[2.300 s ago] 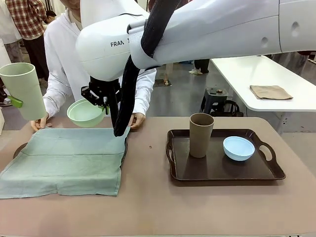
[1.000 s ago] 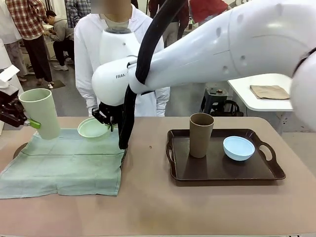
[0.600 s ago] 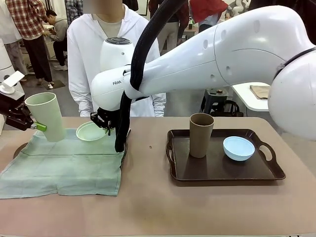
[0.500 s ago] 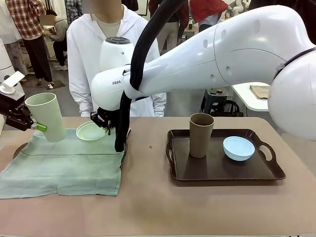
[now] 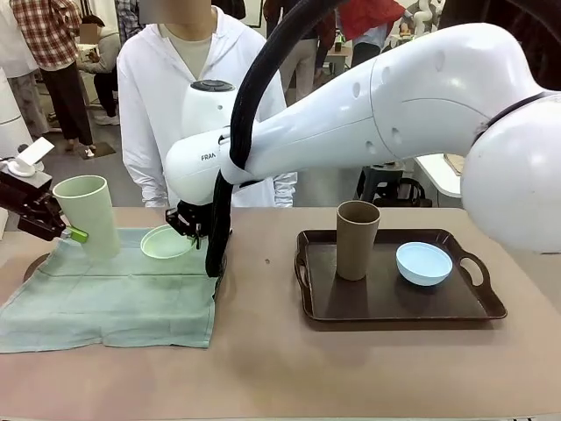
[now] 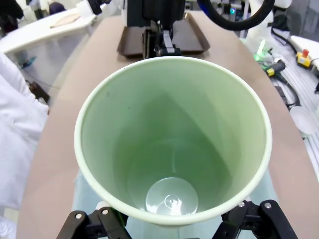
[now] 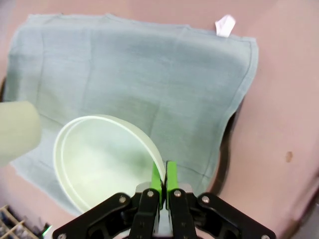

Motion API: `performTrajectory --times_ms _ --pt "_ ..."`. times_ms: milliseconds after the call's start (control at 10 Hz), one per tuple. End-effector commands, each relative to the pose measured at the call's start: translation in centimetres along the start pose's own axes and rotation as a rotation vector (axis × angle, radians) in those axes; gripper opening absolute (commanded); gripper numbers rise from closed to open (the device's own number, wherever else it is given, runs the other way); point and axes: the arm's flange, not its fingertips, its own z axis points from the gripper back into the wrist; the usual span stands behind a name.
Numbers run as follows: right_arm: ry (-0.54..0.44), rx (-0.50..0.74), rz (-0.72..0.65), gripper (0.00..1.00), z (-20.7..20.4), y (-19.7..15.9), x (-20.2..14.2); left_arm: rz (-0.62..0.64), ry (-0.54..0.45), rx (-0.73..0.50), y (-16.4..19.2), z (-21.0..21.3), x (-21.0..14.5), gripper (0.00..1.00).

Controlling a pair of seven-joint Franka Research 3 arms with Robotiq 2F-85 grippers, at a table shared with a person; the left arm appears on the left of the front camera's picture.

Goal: Set up a tray with a mat and arrange the tableware.
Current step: Place the Picnic Bowl and Reusable plastic cup back onto the Handle tray in front of the human's position.

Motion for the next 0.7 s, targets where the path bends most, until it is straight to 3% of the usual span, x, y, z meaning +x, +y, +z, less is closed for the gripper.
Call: performTrajectory --times_ms 0,600 --pt "0.029 0.033 0.011 0.04 -1.0 -0.1 0.7 -0.017 0.017 0.003 0.7 -0.8 -0.8 0.84" --pt "0.087 0.032 0.014 0.04 -4.5 -0.5 1.7 -0.006 -0.001 -0.03 1.4 -3.3 -3.3 0.84"
